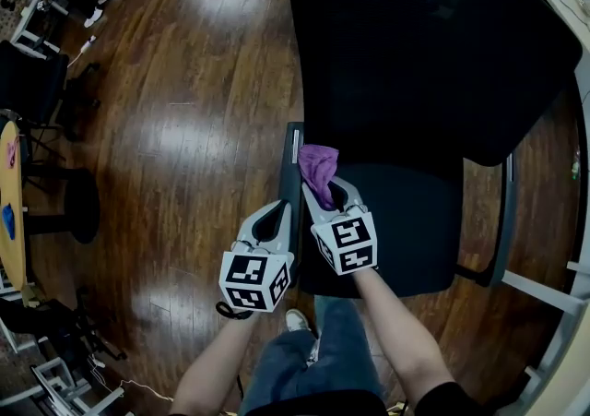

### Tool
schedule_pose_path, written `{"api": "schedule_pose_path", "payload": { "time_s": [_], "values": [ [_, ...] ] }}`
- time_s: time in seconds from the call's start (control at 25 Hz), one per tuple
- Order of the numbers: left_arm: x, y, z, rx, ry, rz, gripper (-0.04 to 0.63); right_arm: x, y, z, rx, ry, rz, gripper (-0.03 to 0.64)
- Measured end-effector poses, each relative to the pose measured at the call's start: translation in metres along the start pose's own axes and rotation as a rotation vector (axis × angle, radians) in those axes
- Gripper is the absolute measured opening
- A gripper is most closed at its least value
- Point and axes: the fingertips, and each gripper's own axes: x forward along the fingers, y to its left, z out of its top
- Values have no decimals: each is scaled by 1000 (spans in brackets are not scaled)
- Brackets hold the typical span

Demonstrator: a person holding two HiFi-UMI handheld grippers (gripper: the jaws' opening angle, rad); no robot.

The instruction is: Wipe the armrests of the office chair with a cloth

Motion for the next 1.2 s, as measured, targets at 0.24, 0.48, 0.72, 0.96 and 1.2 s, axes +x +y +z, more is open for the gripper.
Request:
{"api": "schedule_pose_path", "payload": {
  "time_s": [0.24,0.48,0.72,0.96,1.2],
  "values": [
    [-30,-5,-23,22,-8,-44,5,-27,26,-19,-11,-15,-44,95],
    [-69,-12,-52,43,-11,-89,5,-60,58,-47,-11,-12,-95,95],
    [-98,-19,-84,58,-9,-129,5,-89,84,-74,-17,-19,-139,95],
    [-122,-28,-111,76,14,-168,5,-117,112,-100,4,-20,-173,95],
    [-132,-42,-135,109,30,-186,5,-132,130,-139,47,-23,-177,95]
  ]
}}
